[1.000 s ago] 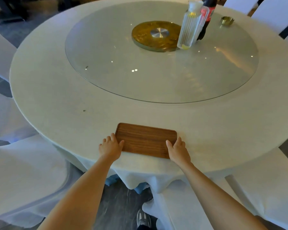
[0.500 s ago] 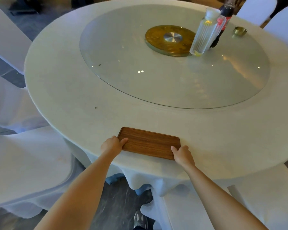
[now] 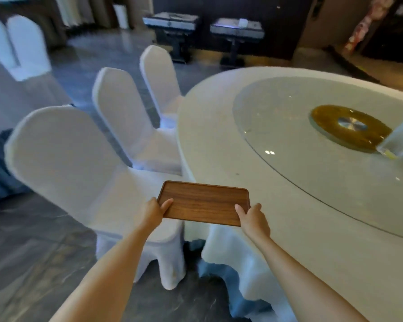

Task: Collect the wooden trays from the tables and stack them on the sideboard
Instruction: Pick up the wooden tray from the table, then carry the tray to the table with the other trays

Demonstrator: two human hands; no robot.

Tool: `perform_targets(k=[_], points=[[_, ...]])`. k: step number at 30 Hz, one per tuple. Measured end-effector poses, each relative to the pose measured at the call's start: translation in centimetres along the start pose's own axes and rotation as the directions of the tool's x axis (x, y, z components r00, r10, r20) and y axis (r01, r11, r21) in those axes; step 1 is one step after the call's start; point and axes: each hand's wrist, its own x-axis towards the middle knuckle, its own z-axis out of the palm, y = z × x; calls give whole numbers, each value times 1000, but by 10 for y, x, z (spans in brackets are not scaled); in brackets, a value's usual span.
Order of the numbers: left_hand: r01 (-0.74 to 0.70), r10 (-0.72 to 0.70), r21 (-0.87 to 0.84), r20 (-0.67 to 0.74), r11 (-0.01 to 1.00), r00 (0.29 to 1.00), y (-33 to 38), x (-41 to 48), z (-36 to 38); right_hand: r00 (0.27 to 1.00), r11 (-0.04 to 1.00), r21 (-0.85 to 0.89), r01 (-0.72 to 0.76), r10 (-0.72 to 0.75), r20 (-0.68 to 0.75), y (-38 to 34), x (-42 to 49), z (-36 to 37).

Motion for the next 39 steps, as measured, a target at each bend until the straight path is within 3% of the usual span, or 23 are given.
perform_targets(k=[4, 10, 19, 27, 39], points=[[109, -105, 19, -158, 994, 982, -75, -34, -80, 980, 981, -34, 193, -191, 64, -74, -47, 51], [304, -294, -29, -352, 952, 889, -207, -81, -182, 884, 899, -14, 437, -427, 189, -166, -141, 141], [439, -473, -198, -527, 876, 706, -348, -153, -291, 707, 769, 71, 636, -616, 346, -271, -255, 255], [494, -533, -240, -569, 836, 626, -400, -139, -344, 604, 678, 80, 730, -696, 389, -349, -270, 313], [500, -570, -302, -594, 812, 568, -424, 6, -447, 518, 617, 144, 774, -747, 416, -526, -200, 389]])
